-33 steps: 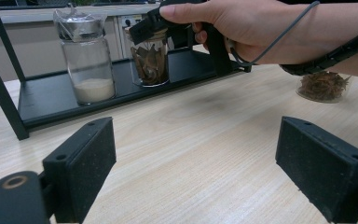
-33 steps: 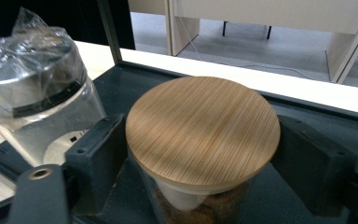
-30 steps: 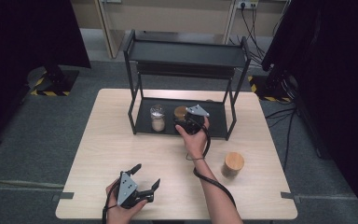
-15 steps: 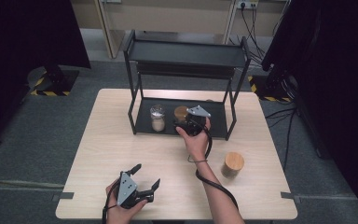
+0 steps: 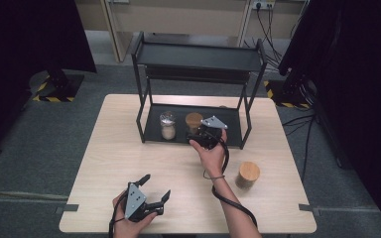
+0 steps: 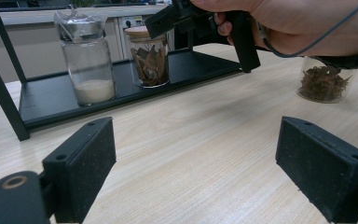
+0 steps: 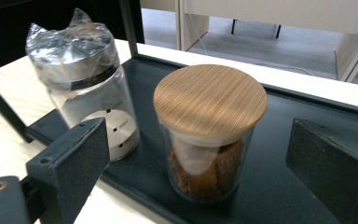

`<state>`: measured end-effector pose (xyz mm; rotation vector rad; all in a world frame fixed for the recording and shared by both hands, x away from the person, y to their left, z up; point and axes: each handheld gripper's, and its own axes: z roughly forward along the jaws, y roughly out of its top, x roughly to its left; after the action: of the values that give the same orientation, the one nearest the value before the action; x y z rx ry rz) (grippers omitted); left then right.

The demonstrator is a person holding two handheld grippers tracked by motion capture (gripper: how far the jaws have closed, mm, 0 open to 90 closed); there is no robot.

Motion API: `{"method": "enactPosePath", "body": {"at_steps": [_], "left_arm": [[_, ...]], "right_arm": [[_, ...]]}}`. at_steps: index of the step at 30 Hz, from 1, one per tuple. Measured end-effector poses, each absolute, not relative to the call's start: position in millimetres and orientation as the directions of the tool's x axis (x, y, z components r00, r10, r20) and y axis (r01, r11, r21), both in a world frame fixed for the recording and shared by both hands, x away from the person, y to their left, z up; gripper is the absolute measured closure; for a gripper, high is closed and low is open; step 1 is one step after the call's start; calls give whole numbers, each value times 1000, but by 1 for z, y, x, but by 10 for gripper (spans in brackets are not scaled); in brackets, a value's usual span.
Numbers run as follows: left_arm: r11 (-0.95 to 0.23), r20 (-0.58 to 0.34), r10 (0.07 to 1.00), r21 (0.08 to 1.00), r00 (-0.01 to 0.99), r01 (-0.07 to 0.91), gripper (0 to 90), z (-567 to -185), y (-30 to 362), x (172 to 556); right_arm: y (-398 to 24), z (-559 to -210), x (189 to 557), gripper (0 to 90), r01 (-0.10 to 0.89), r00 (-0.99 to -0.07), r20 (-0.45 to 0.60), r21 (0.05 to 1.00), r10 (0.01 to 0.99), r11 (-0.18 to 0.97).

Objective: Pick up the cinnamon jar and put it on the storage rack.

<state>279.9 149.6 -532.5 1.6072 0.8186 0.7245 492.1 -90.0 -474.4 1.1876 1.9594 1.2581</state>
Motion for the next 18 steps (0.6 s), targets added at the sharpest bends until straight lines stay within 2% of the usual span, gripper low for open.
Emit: {"method": "enactPosePath", "body": {"at_steps": [18], "left_arm": [[-126,33,822,984,568,125,116,-532,149,280]], "right_arm": [[-94,-477,468,62,390,-511,17,896,859,214]]}}
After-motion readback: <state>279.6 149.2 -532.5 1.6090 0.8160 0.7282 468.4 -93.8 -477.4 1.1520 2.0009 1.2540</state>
